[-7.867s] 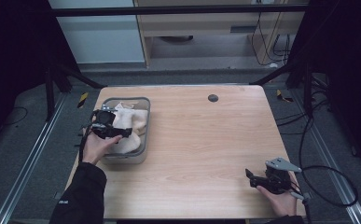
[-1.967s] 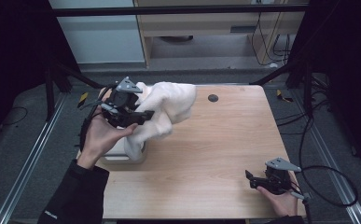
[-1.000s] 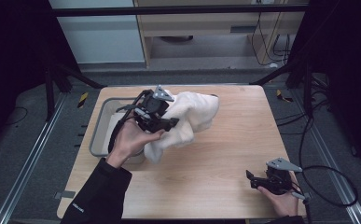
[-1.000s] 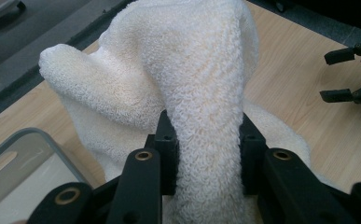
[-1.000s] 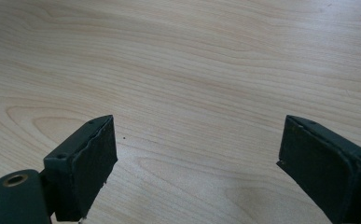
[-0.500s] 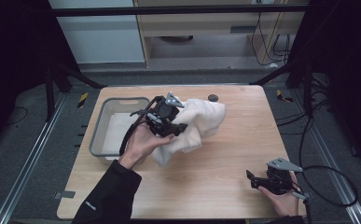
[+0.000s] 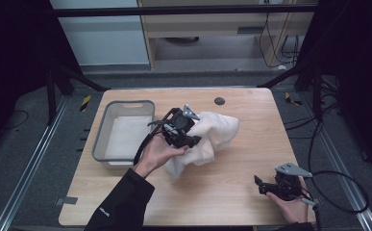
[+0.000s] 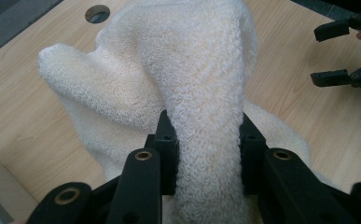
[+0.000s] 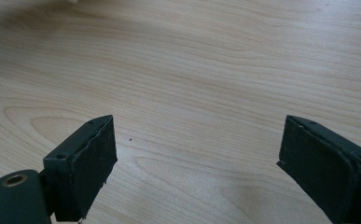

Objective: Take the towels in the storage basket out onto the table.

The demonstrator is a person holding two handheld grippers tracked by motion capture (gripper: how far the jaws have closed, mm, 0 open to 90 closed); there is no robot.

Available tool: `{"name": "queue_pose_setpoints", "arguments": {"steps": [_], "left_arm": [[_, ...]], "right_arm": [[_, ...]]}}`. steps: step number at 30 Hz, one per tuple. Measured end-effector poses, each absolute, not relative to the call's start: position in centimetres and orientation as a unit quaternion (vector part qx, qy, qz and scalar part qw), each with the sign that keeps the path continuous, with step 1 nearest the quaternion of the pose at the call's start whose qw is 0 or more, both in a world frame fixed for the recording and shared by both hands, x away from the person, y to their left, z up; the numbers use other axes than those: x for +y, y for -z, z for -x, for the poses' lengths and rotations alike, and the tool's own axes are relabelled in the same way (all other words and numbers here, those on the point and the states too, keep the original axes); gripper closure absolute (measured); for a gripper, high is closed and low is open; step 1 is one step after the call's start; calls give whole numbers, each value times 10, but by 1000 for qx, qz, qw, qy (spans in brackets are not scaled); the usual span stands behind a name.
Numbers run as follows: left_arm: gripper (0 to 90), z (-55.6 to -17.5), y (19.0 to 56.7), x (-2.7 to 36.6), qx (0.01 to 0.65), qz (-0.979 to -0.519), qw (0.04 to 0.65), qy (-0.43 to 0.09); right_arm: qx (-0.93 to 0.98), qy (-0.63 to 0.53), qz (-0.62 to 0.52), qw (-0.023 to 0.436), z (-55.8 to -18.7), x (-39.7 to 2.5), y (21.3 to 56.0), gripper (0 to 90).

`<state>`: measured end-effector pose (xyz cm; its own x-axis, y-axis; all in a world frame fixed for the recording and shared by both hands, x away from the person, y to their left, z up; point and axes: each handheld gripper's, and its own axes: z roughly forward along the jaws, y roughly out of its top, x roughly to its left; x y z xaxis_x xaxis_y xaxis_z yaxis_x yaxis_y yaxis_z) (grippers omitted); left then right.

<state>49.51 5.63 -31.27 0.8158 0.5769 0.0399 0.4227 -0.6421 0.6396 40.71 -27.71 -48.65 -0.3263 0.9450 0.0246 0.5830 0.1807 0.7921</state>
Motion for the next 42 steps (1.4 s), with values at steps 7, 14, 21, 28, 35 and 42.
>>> {"name": "queue_pose_setpoints", "arguments": {"steps": [7, 14, 21, 28, 35, 42], "left_arm": [[682, -496, 321, 51, 274, -903, 313, -111], [682, -496, 331, 43, 267, -907, 310, -103], [679, -496, 345, 37, 264, -909, 309, -92], [672, -495, 359, 31, 262, -912, 303, -84], [661, -495, 372, 25, 261, -914, 300, -79], [652, -494, 380, 22, 261, -915, 297, -77]], "right_arm": [[728, -366, -524, 248, -407, -277, 487, 110], [730, -364, -523, 249, -407, -277, 487, 110], [730, -364, -523, 248, -407, -277, 487, 110], [731, -363, -522, 249, -408, -277, 487, 110], [731, -362, -522, 249, -407, -277, 487, 110], [730, -362, -523, 248, -407, -277, 487, 110]]}}
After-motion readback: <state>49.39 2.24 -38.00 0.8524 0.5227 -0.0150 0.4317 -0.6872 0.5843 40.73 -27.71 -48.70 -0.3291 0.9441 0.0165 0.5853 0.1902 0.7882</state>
